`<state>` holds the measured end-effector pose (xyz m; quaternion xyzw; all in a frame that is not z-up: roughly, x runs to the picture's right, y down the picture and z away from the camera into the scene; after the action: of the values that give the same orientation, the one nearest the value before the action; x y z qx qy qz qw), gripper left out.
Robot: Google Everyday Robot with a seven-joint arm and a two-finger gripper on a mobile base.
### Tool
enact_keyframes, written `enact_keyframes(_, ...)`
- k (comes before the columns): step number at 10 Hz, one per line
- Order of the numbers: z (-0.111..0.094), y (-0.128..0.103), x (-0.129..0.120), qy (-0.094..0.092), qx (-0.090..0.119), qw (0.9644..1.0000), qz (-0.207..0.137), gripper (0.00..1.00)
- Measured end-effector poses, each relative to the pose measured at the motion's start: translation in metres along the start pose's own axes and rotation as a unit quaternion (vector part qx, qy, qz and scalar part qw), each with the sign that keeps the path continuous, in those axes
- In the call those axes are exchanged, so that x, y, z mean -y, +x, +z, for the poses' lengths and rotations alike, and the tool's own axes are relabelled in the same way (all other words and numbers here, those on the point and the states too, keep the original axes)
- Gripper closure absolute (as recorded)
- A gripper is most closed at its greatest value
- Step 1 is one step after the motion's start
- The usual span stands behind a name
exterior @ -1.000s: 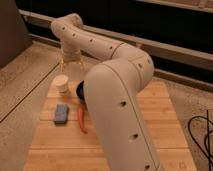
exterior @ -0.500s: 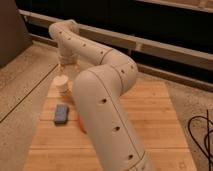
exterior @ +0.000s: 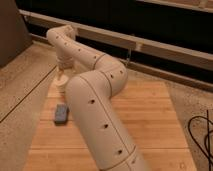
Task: Pick up the ceramic cup
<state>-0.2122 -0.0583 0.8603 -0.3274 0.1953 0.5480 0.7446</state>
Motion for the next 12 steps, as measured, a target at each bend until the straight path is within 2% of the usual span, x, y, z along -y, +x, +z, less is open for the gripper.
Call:
enact_keyframes(1,0.007,0.003,0.001,0.003,-0.012,0.9999,-0.003,0.37)
enact_keyframes(2,0.014,0.007,0.000,0.003,-0.024,0.9997,-0.010,0.44)
enact_keyframes(4,0.025,0.012,-0.002,-0.001,-0.040,0.9989,-0.025,0.66)
enact_keyframes(6,0.026,0.010,-0.002,-0.005,-0.040,0.9987,-0.031,0.85)
enact_keyframes(7,0.022,0.007,0.001,-0.006,-0.035,0.9989,-0.031,0.95)
enact_keyframes(8,0.017,0.004,0.004,-0.007,-0.027,0.9992,-0.031,0.99)
enact_keyframes(11,-0.023,-0.013,0.005,-0.012,0.026,0.9989,-0.037,1.00)
enact_keyframes(12,-0.046,-0.020,0.004,-0.012,0.052,0.9974,-0.048,1.00)
